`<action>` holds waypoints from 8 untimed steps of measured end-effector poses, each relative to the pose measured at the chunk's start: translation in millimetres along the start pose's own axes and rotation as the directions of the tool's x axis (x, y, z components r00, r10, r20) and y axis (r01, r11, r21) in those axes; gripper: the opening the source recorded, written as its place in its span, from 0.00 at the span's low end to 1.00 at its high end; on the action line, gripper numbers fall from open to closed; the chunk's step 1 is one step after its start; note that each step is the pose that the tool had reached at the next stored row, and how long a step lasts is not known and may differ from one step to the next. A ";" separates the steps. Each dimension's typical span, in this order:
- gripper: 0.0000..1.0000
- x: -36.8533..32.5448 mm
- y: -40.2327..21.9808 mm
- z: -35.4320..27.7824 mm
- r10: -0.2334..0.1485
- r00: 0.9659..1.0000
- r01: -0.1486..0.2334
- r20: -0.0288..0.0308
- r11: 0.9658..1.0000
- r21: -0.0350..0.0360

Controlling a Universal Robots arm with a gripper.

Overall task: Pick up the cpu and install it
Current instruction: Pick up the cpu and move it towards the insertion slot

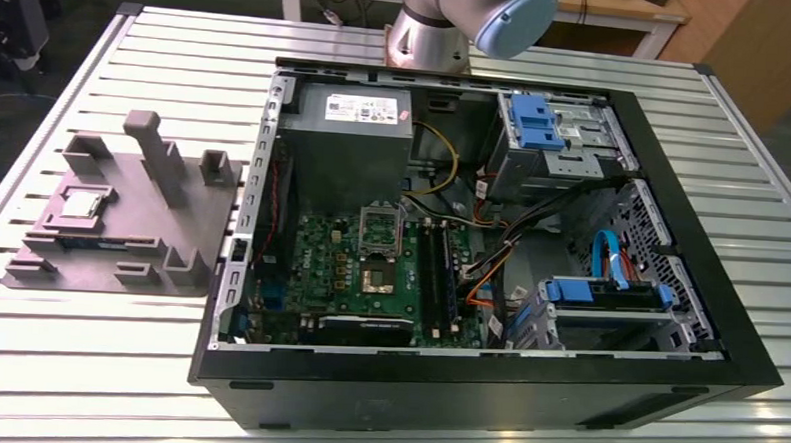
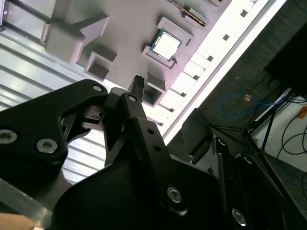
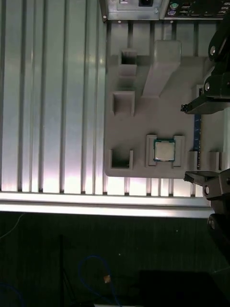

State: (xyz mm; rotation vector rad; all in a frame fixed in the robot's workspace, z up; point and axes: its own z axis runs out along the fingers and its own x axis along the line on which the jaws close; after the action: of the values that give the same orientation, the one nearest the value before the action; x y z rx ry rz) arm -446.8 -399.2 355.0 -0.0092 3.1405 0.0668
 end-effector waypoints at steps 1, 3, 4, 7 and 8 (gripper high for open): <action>0.59 0.0 -0.1 1.5 0.000 1.000 0.000 0.000 1.000 0.000; 0.59 0.0 -0.2 4.8 -0.004 1.000 0.004 0.000 1.000 0.000; 0.59 0.0 -0.3 6.2 -0.010 1.000 0.010 -0.001 1.000 0.000; 0.59 0.0 -0.4 9.2 -0.043 0.999 0.043 -0.002 0.999 0.000; 0.59 -0.1 -0.4 9.6 -0.052 0.999 0.052 -0.003 0.999 0.000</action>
State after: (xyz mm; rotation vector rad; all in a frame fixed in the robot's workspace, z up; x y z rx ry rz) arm -446.7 -399.2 345.5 -0.0908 3.1406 0.0666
